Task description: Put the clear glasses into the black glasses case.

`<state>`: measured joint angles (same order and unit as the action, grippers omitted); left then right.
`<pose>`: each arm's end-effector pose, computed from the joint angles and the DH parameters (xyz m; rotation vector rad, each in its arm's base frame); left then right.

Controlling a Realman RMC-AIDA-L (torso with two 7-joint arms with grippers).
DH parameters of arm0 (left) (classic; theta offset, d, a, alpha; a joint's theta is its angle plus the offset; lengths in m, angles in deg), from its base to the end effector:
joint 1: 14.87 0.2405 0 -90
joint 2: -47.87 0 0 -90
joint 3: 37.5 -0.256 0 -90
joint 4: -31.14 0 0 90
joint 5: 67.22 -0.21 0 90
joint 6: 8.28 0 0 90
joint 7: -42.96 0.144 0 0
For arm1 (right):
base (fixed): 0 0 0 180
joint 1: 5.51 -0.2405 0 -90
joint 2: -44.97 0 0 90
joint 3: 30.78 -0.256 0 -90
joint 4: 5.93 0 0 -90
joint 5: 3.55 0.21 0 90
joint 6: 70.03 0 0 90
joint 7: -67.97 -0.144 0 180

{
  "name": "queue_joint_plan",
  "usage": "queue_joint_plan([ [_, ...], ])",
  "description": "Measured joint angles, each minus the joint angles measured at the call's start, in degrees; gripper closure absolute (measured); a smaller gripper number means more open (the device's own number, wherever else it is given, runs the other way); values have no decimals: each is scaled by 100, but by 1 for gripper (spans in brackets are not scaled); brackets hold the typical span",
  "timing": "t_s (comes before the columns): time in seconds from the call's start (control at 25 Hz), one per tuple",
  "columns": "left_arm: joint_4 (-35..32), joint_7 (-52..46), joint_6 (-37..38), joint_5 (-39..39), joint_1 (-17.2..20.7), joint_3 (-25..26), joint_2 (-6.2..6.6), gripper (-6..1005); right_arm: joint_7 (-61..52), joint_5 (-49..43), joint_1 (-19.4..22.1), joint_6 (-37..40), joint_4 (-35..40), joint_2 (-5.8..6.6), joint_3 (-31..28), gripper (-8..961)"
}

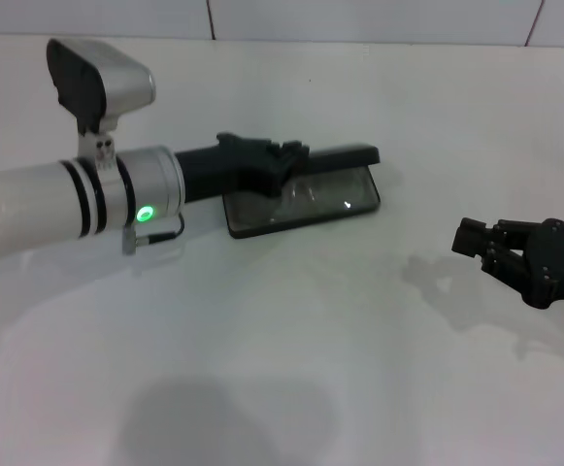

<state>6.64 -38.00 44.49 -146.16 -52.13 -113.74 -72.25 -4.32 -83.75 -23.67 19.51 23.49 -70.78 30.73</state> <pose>-0.2256 0.3800 -0.0841 -2.5261 -0.8325 -0.6076 0.2840 0.2801 -0.0040 -2.5373 0.7393 1.0728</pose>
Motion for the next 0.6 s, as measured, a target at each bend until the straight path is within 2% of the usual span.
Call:
queue_joint_plan([
  [0.24, 106, 142, -27, 24, 108, -213, -30, 884, 2, -2, -96, -20, -96, -1, 0, 827],
  [0.36, -18, 312, 247, 106, 160, -224, -36, 879, 3, -6, -126, -20, -127, 6, -1, 824],
  [0.44, -401, 651, 873, 344, 360, -229, -18, 875, 3, -10, -126, -10, -127, 15, -9, 822],
  [0.52, -990, 1169, 1602, 798, 764, -239, -7, 872, 4, -19, -127, -1, -127, 16, -6, 820],
  [0.6, -1477, 1542, 1992, 1183, 1150, -305, -7, 868, 5, -21, -130, -1, -128, 17, -1, 818],
])
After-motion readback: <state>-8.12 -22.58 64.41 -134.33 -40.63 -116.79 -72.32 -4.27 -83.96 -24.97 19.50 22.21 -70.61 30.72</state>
